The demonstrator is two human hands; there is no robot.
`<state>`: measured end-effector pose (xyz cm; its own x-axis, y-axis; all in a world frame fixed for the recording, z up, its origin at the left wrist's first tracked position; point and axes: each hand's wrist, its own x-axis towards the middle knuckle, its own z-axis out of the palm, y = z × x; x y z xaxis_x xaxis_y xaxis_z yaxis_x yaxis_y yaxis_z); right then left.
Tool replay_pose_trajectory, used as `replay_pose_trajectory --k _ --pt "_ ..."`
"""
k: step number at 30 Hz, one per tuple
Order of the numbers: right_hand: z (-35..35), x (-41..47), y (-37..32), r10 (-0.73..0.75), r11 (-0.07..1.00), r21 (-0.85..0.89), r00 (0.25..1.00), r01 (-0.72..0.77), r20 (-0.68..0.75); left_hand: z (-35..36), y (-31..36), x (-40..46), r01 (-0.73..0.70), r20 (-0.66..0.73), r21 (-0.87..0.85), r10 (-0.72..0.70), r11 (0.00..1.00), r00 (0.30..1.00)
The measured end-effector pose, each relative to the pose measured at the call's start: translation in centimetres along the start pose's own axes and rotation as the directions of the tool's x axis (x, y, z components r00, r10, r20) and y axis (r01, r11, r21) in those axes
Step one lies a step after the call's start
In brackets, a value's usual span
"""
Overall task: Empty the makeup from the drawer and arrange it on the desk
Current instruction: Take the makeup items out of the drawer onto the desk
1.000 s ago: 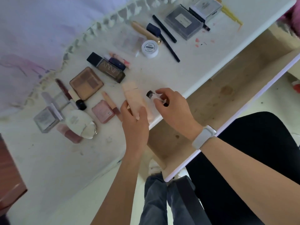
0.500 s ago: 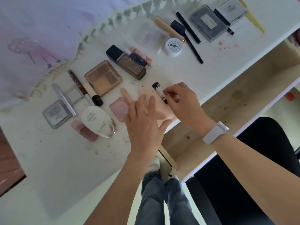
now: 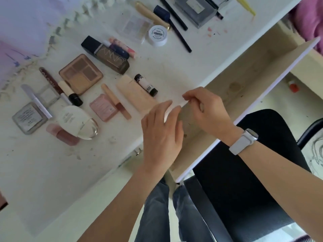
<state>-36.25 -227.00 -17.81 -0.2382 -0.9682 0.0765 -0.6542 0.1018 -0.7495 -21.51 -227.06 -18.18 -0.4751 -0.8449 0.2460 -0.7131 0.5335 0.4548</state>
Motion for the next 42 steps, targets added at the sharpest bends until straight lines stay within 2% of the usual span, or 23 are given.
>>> replay_pose_trajectory --k 2,5,9,14,17,19,21,27,31,33,35,36,38,40,42 --pt "-1.3 -1.6 2.4 0.009 0.996 -0.093 1.0 -0.009 0.007 1.7 1.8 -1.1 -0.024 0.073 -0.051 0.028 0.998 0.997" --pt "-2.8 -2.6 6.3 0.059 0.966 -0.256 0.996 -0.042 0.062 4.9 3.2 -1.9 0.05 0.206 -0.09 -0.03 0.995 0.978" --pt "-3.4 -1.6 9.6 0.215 0.802 -0.596 0.953 -0.047 0.215 9.7 3.2 -0.6 0.126 0.343 0.048 -0.135 0.991 0.93" --pt "-3.0 -0.7 11.7 0.254 0.653 -0.756 0.931 0.035 0.262 14.3 2.4 3.2 0.086 0.395 0.187 -0.155 0.979 0.905" --pt "-3.2 -0.8 12.3 0.222 0.641 -0.767 0.956 0.005 0.191 16.6 2.7 5.8 0.02 0.411 0.209 -0.106 0.978 0.906" --pt "-3.6 -0.9 12.6 0.193 0.674 -0.737 0.975 -0.053 0.106 17.9 3.2 7.5 -0.015 0.419 0.233 -0.087 0.972 0.904" --pt "-4.0 -0.7 13.1 0.17 0.72 -0.687 0.985 -0.103 0.032 18.9 3.6 9.0 0.013 0.435 0.221 -0.111 0.975 0.894" --pt "-4.0 -0.5 15.0 0.08 0.788 -0.586 0.975 -0.189 -0.206 19.5 3.0 8.2 -0.028 0.465 0.185 -0.062 0.982 0.883" --pt "-3.8 -0.7 15.5 0.016 0.81 -0.564 0.967 -0.161 -0.253 17.8 2.0 5.3 -0.236 0.526 0.129 0.136 0.963 0.84" --pt "-3.7 -0.7 15.7 -0.01 0.813 -0.564 0.964 -0.148 -0.266 17.5 1.3 4.8 -0.293 0.511 0.116 0.196 0.949 0.837" --pt "-3.6 -0.7 15.8 -0.029 0.816 -0.561 0.961 -0.137 -0.276 17.4 1.8 5.2 -0.241 0.411 0.094 0.183 0.966 0.893" --pt "-3.6 -0.6 15.9 -0.036 0.819 -0.559 0.959 -0.133 -0.282 17.5 2.5 5.5 -0.167 0.351 0.081 0.129 0.983 0.928" --pt "-3.6 -0.6 16.0 -0.04 0.824 -0.551 0.956 -0.133 -0.29 17.8 4.3 6.5 0.065 0.258 0.107 -0.091 0.992 0.962" --pt "-3.6 -0.6 16.0 -0.039 0.827 -0.546 0.954 -0.136 -0.297 18.7 5.3 7.7 0.297 0.231 0.215 -0.344 0.93 0.91" --pt "-3.5 -0.5 16.0 -0.032 0.827 -0.543 0.954 -0.142 -0.299 19.5 5.7 8.6 0.424 0.239 0.265 -0.485 0.866 0.841"
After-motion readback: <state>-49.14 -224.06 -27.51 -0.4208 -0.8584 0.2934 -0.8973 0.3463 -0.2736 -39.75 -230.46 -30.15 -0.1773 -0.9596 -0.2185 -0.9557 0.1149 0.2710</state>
